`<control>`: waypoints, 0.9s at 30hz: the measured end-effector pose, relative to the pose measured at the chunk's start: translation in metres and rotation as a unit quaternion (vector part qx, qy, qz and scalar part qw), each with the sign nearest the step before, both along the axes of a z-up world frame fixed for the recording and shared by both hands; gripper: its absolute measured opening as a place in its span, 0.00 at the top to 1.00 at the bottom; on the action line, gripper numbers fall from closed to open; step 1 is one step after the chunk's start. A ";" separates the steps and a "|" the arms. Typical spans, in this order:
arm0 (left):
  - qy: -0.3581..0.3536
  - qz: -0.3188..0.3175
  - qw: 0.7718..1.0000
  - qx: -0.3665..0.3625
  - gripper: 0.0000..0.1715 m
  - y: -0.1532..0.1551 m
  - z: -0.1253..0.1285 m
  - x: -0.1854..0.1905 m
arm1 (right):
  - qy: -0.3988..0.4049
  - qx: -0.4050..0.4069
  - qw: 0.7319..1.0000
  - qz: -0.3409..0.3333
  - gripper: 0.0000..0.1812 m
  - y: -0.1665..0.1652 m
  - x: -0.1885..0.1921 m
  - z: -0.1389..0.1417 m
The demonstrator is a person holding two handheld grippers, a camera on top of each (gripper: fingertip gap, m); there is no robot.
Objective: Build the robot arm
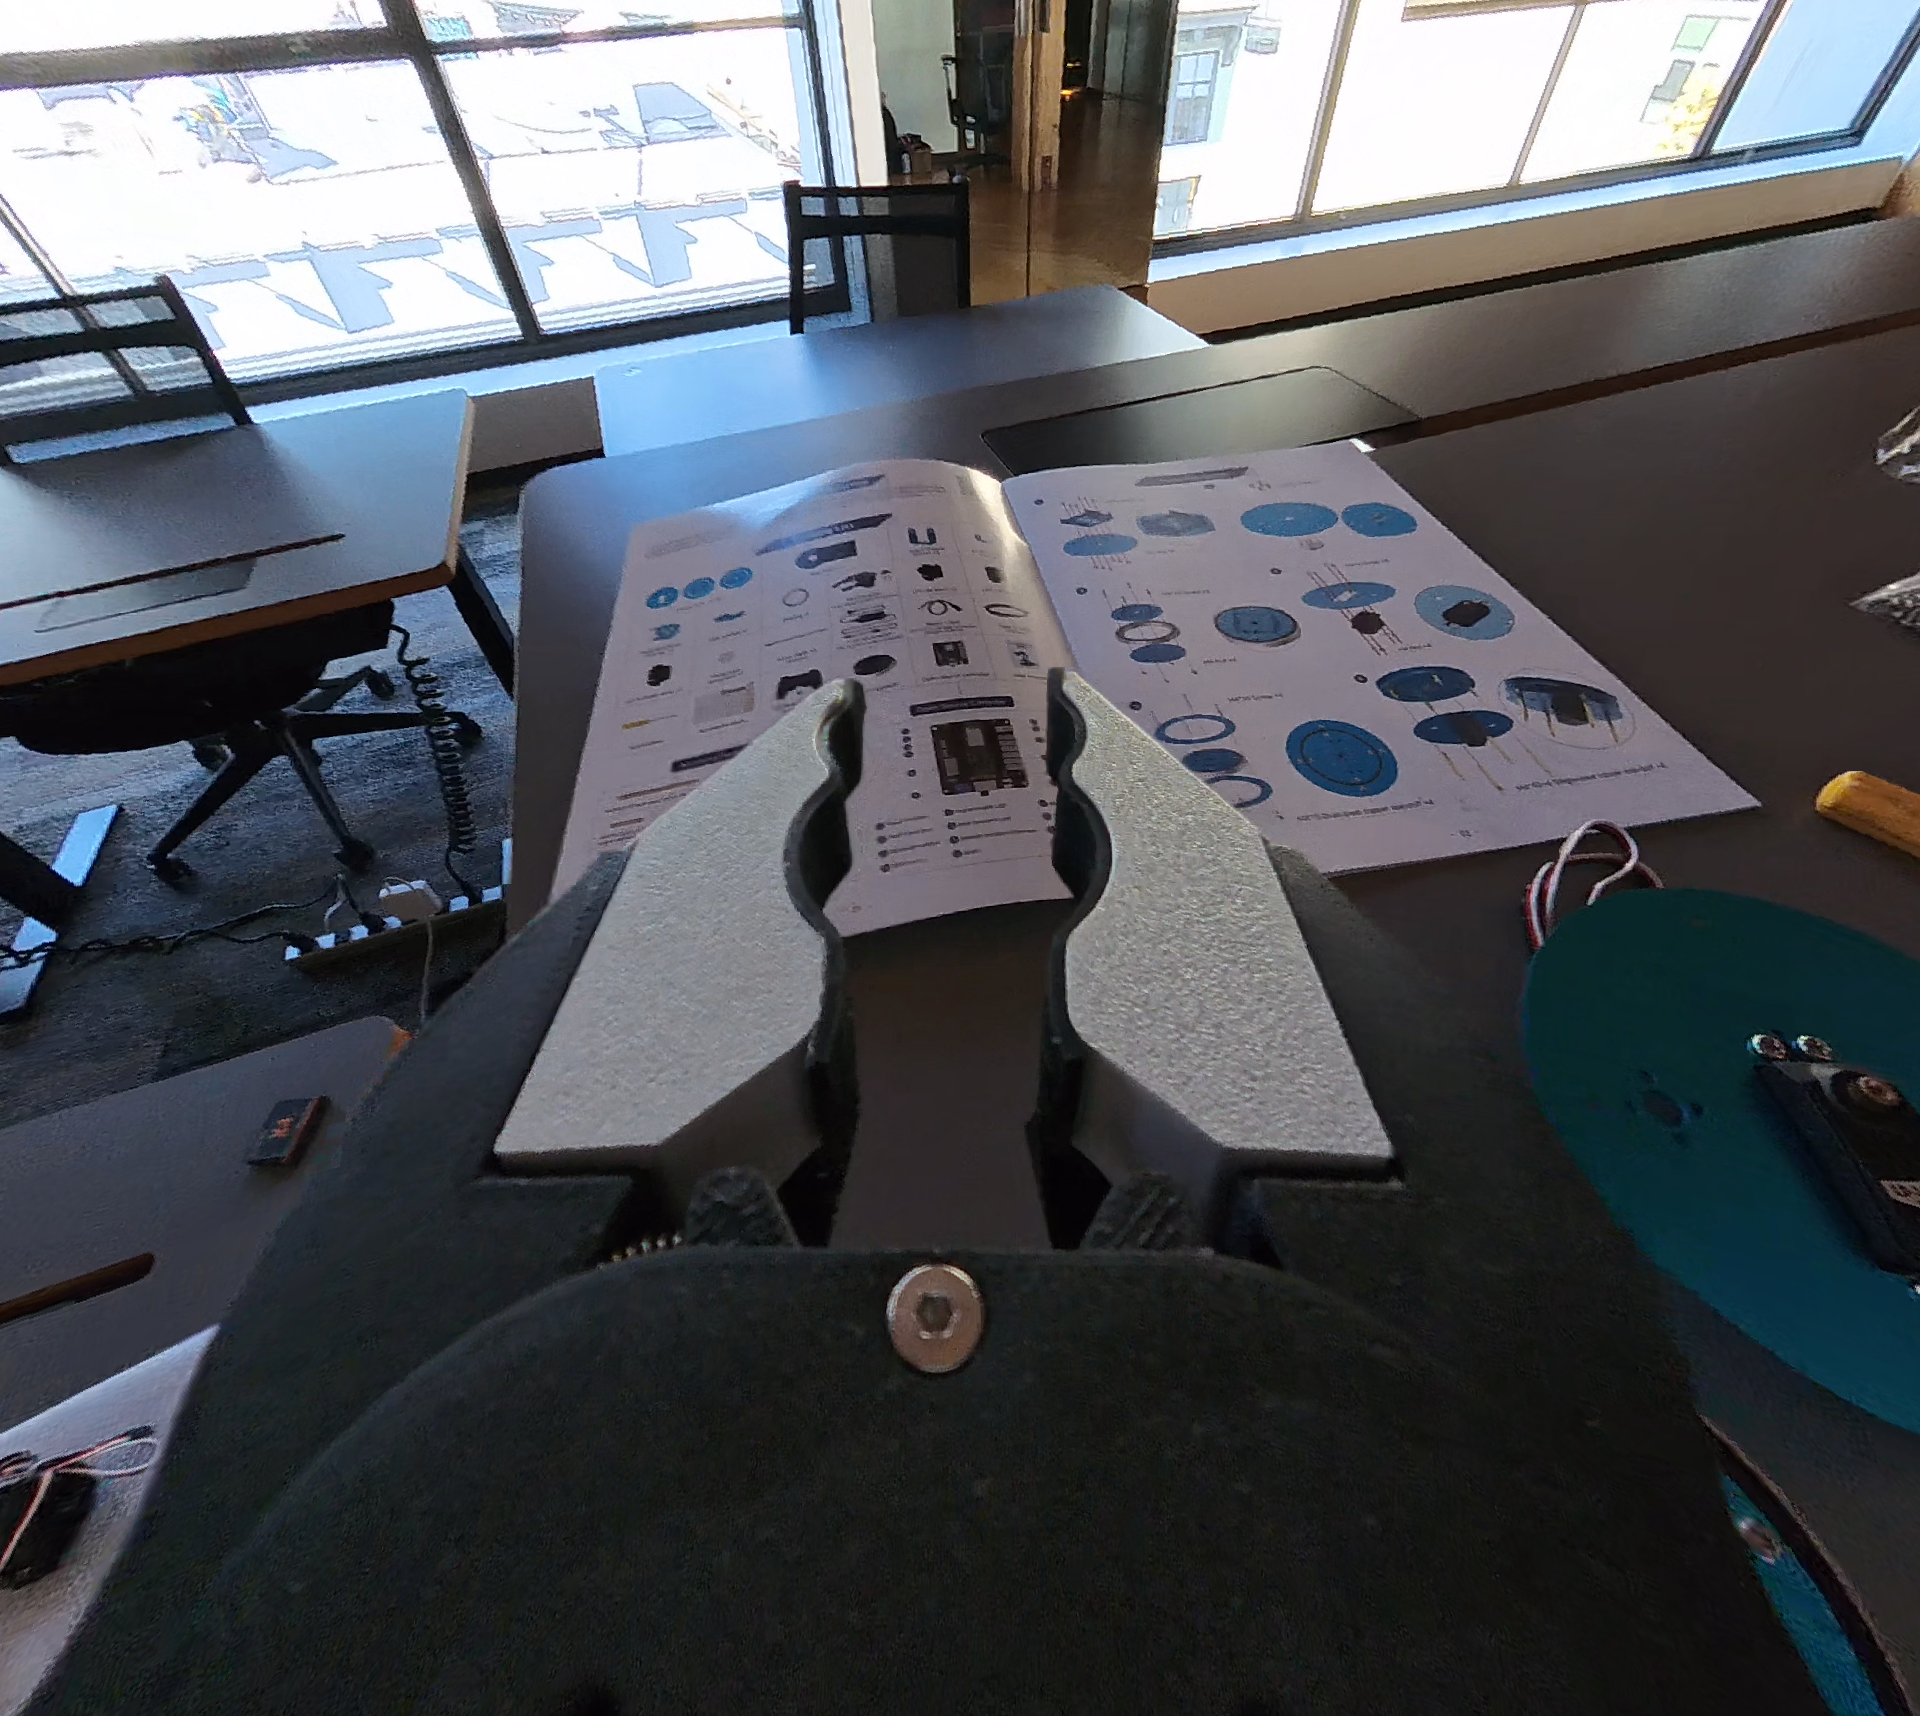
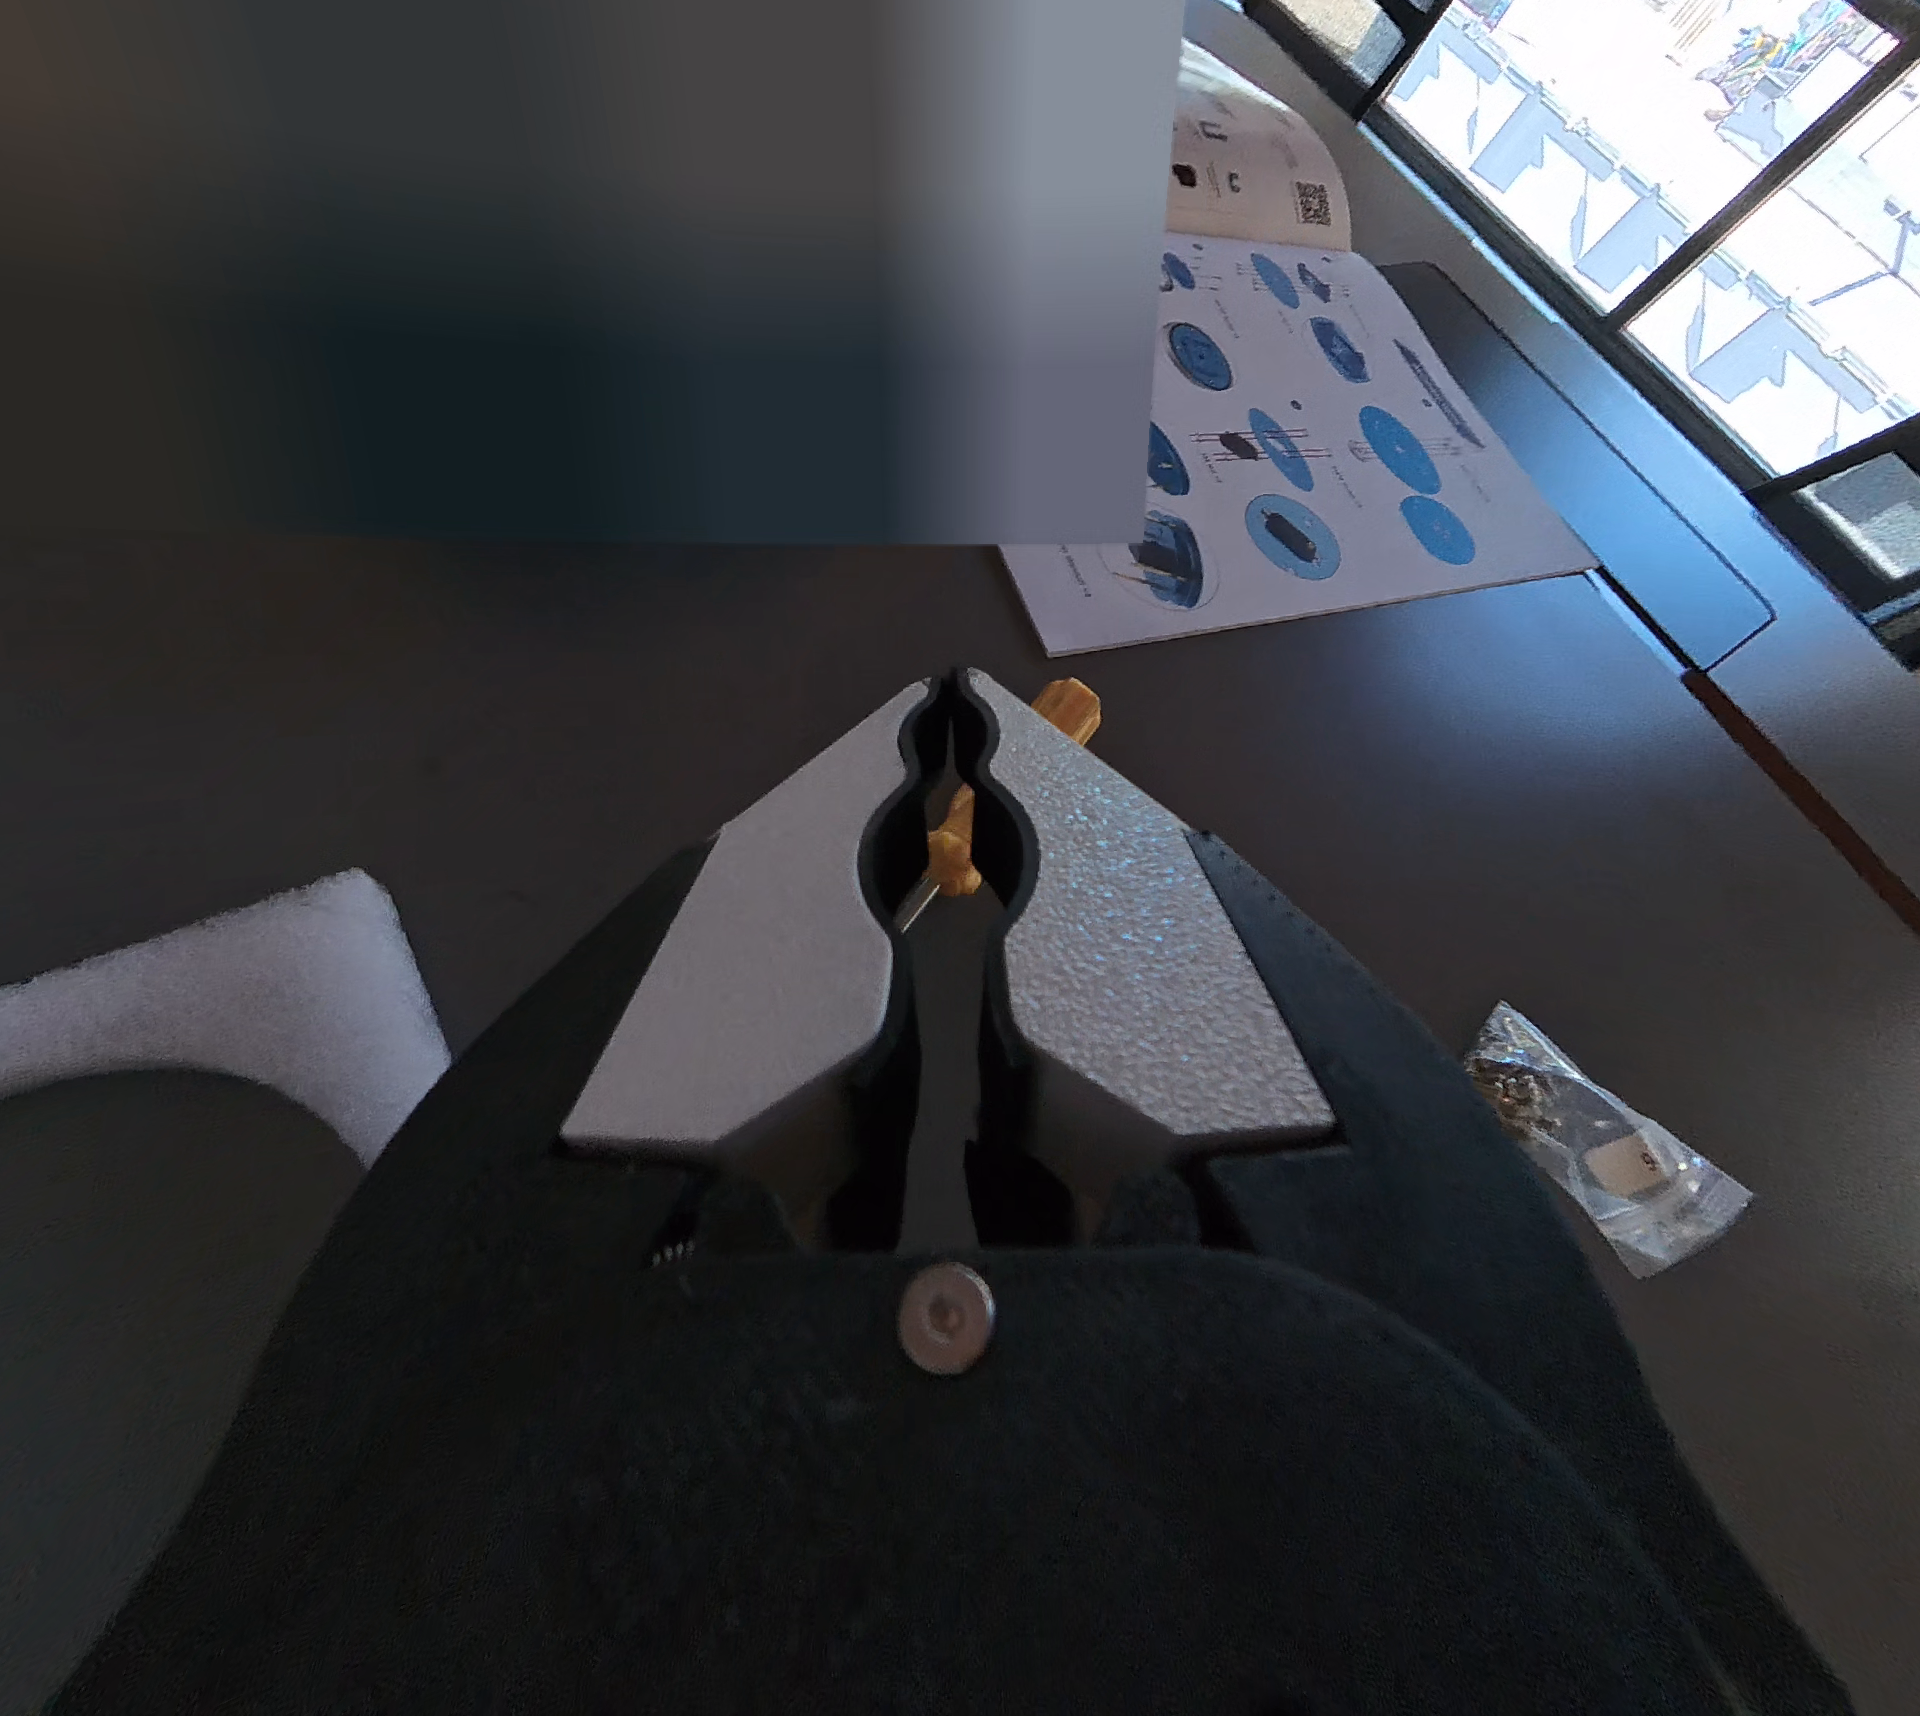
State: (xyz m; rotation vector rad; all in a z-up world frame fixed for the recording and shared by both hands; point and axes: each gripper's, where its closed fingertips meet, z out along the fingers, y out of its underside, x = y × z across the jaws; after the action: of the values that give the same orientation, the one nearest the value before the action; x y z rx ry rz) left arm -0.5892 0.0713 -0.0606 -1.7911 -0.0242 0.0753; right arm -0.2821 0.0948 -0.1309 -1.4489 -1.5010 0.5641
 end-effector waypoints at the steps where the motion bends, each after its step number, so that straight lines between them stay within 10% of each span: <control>1: 0.006 0.007 1.000 0.001 0.79 -0.001 0.002 -0.003 | 0.003 0.004 1.000 -0.001 1.00 0.000 0.000 0.002; 27: 0.039 0.028 0.997 0.063 0.75 -0.017 0.037 -0.008 | 0.023 0.151 0.987 -0.055 1.00 0.019 0.009 0.026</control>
State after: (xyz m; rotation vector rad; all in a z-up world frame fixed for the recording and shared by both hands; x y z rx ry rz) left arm -0.5974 0.0546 -0.0238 -1.6597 -0.0234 0.1804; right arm -0.2735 0.1137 -0.1049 -1.2639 -1.3927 0.2847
